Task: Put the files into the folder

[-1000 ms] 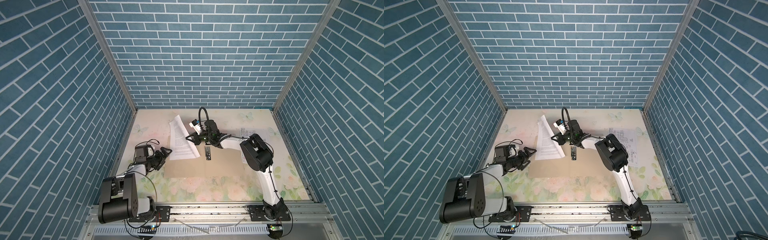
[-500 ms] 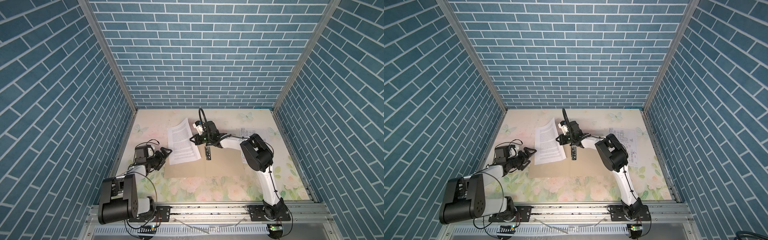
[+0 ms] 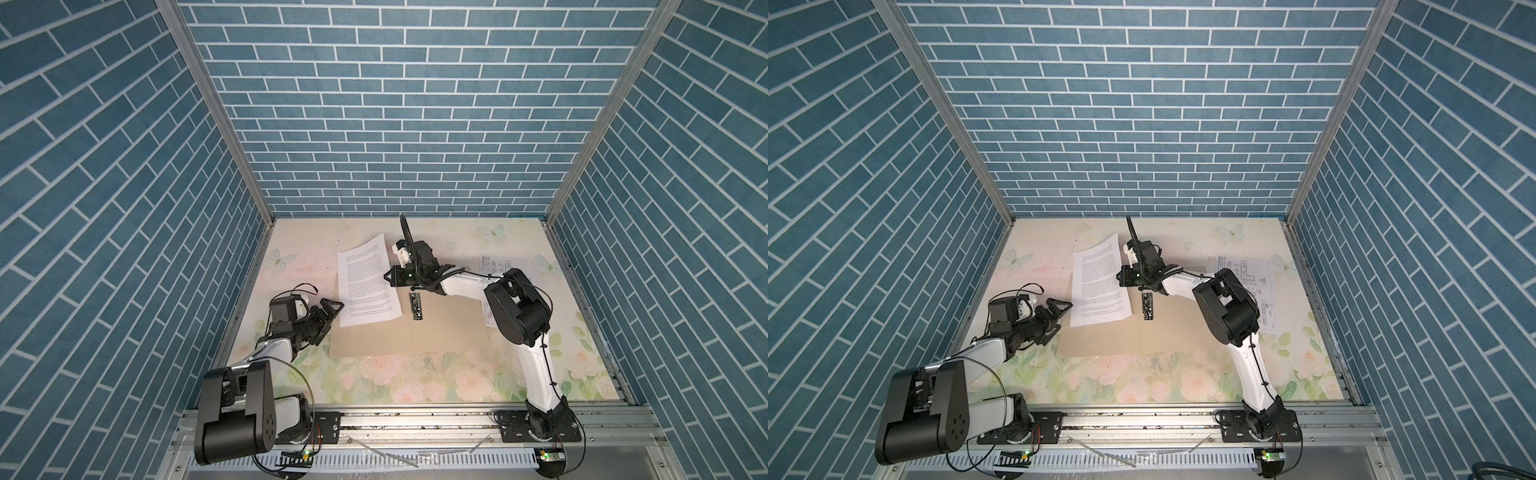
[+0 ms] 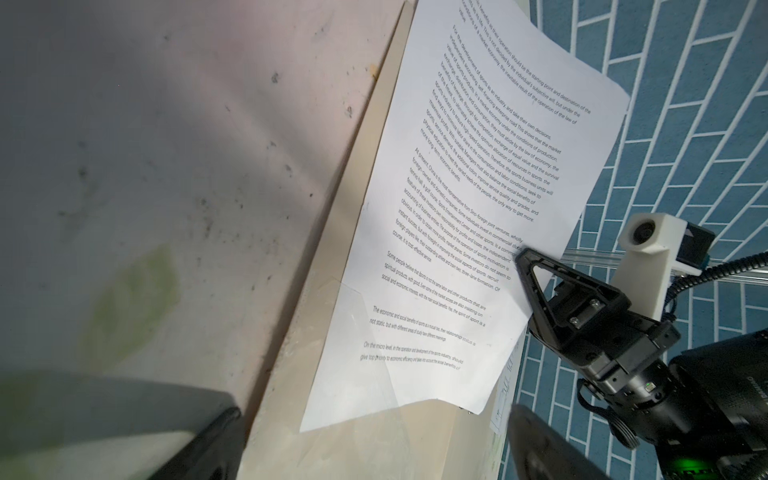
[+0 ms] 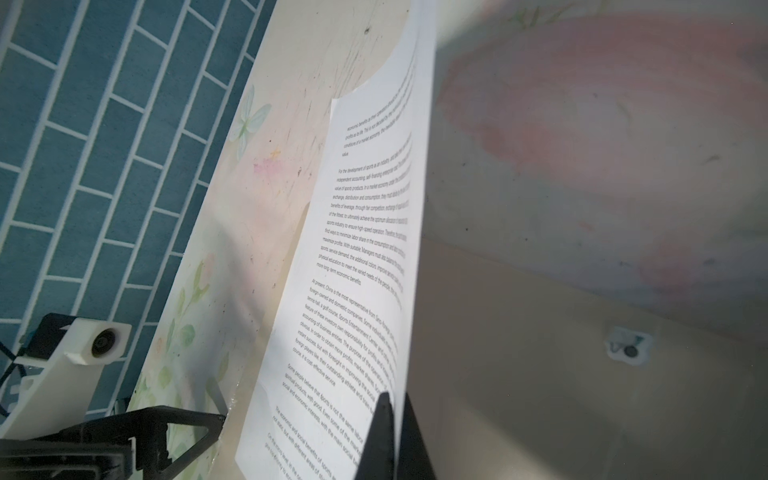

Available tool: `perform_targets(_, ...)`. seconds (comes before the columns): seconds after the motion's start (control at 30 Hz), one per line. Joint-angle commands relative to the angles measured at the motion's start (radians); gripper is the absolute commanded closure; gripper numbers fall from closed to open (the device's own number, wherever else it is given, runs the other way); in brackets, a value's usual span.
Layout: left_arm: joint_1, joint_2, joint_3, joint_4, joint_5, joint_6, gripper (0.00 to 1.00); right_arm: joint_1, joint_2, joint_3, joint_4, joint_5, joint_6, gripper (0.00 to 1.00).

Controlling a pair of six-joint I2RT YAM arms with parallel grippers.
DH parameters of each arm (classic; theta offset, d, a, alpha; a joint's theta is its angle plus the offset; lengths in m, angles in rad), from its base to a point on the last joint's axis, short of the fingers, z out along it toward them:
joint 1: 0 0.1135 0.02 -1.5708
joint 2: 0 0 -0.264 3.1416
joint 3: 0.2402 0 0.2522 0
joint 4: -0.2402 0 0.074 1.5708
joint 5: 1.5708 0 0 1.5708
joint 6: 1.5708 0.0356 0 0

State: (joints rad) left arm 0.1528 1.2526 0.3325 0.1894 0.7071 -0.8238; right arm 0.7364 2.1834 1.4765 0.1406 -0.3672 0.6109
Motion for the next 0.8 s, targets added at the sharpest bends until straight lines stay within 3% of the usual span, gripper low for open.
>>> perform_targets(0.0,-0.010,-0.014,-0.025,-0.061,-0.031,-0.010,0.00,0.009,-0.049,-0.003,-0.049,0.030,0.057,1.00)
perform_targets(0.4,-0.025,-0.051,-0.052,-0.056,-0.044,-0.030,0.00,0.018,-0.068,0.003,-0.153,0.043,0.084,1.00)
perform_targets(0.77,-0.032,-0.050,-0.056,-0.042,-0.036,-0.035,0.00,0.038,-0.096,-0.076,-0.017,-0.009,0.026,1.00)
